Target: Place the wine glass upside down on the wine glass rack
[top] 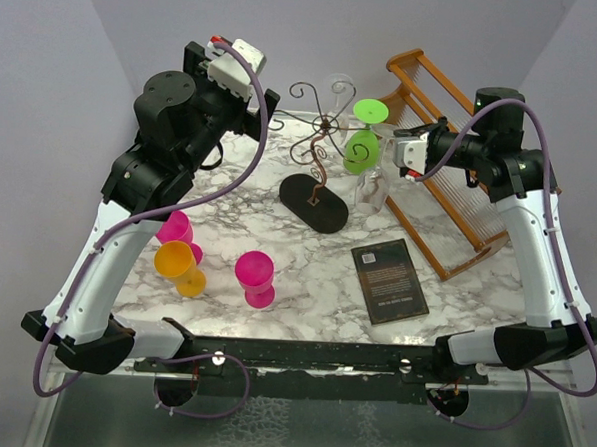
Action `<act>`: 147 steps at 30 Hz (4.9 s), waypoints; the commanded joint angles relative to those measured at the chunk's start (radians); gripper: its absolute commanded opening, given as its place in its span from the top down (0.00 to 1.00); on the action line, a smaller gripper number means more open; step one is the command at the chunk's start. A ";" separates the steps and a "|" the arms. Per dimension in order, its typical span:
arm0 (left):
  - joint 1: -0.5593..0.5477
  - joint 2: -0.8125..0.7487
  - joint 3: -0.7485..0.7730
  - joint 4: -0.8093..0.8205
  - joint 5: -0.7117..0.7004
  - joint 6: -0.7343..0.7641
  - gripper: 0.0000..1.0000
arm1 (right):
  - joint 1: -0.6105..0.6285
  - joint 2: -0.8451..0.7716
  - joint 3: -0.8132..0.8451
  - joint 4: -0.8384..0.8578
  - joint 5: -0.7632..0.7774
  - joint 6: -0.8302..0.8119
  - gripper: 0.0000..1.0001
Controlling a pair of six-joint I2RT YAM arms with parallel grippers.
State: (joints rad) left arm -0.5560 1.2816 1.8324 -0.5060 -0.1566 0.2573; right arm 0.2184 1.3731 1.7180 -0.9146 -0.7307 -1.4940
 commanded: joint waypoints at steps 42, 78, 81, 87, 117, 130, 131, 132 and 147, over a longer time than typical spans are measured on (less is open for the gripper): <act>0.031 0.017 0.042 0.021 -0.017 0.004 0.02 | 0.185 0.182 0.209 -0.013 0.031 -0.127 0.99; 0.038 0.009 0.030 0.021 0.003 0.004 0.02 | 0.191 0.088 0.120 -0.047 0.008 -0.089 0.99; 0.038 0.009 0.029 0.020 0.003 0.004 0.02 | 0.190 0.084 0.118 -0.049 0.008 -0.083 0.99; 0.038 0.007 0.030 0.019 0.004 0.005 0.02 | 0.190 0.069 0.107 -0.049 0.029 -0.077 0.99; 0.041 -0.001 0.020 0.012 0.012 0.016 0.02 | 0.190 0.037 -0.002 0.019 0.149 -0.057 0.96; 0.042 -0.016 -0.005 0.008 0.008 0.036 0.02 | 0.190 0.022 -0.031 0.004 0.157 -0.065 0.87; 0.042 -0.017 -0.008 0.007 0.006 0.039 0.02 | 0.190 0.022 -0.032 0.003 0.158 -0.065 0.86; 0.042 -0.019 -0.011 0.007 0.005 0.041 0.02 | 0.190 0.021 -0.032 0.002 0.159 -0.065 0.86; 0.052 -0.056 -0.089 -0.015 -0.009 0.079 0.02 | 0.190 -0.001 -0.062 -0.006 0.196 -0.054 0.73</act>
State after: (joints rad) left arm -0.5140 1.2655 1.7653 -0.5114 -0.1581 0.3149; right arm 0.4004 1.4128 1.6745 -0.9344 -0.5678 -1.5600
